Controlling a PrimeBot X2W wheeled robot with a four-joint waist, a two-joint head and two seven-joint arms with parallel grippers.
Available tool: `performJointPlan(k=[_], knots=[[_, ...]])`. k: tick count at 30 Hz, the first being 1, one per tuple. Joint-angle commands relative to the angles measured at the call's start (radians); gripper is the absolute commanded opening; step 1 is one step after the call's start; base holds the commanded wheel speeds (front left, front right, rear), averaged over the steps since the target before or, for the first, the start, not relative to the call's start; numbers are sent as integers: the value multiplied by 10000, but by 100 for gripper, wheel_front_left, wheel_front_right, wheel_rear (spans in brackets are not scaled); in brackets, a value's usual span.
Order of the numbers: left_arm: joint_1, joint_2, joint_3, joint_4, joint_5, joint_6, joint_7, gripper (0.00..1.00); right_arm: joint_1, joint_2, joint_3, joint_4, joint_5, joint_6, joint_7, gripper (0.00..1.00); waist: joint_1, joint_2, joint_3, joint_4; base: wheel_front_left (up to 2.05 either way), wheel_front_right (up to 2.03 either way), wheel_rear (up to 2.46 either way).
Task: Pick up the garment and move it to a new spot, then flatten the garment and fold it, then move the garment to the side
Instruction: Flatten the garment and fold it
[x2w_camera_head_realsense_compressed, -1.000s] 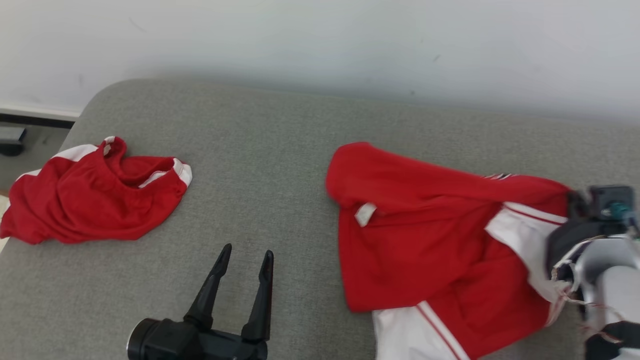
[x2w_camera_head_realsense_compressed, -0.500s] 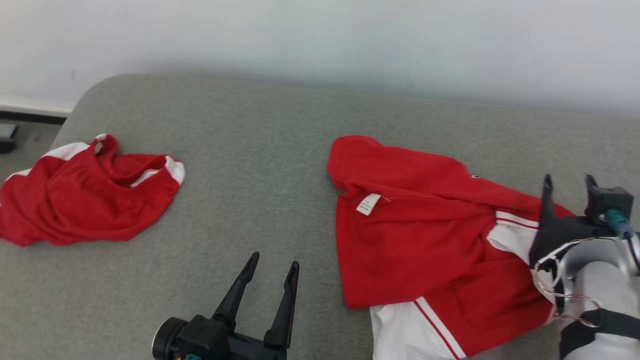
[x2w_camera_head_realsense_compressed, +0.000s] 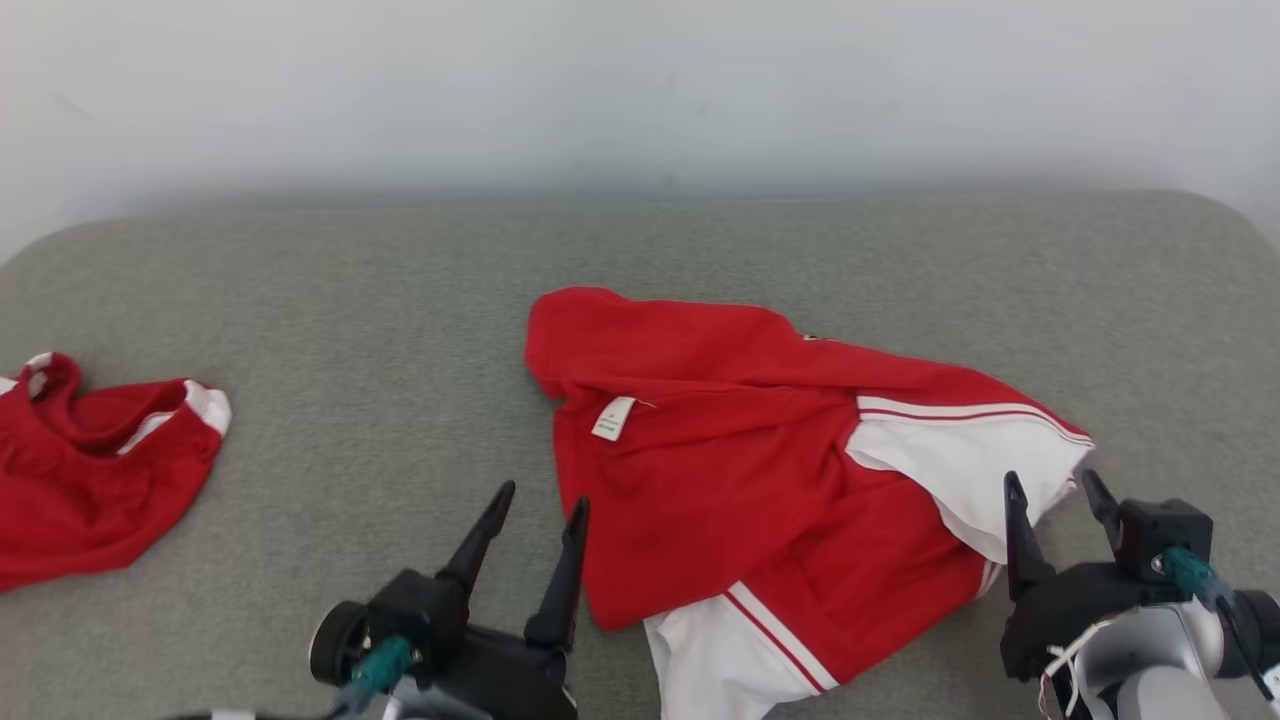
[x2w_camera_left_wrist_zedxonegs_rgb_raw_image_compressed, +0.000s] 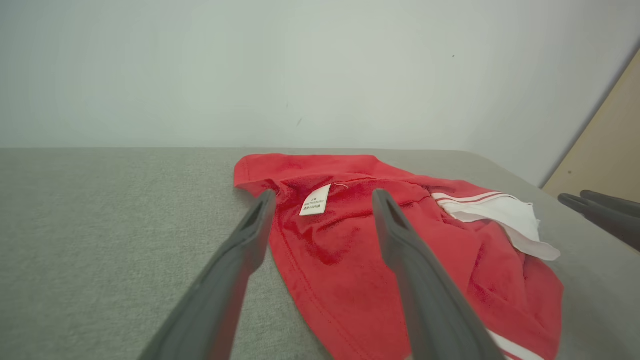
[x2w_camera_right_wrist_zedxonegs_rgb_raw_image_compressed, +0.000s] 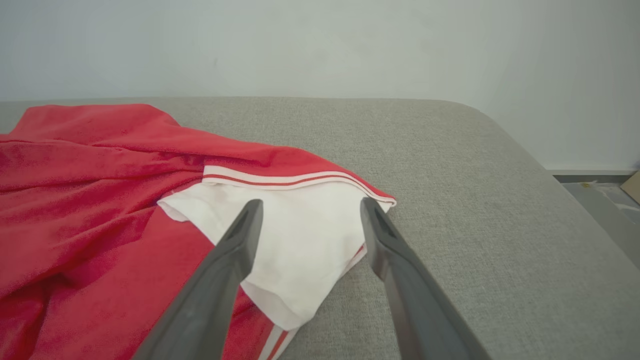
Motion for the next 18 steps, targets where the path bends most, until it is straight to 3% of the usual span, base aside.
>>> performJointPlan(k=[1,8,18], knots=[[-280,8,62,220,-128,77,93,100,266,19,90,-332,197,11,96,100,1,-1,12,-367,0,0,0],[-1800,10,222,2228,-792,329,1098,100,1281,15,822,-1994,1210,11,709,100,1,-1,209,-1140,0,0,0],[-3483,13,285,4655,-1546,961,1915,100,1602,19,1113,-2713,1470,11,1044,100,1,-1,635,-1957,0,0,0]])
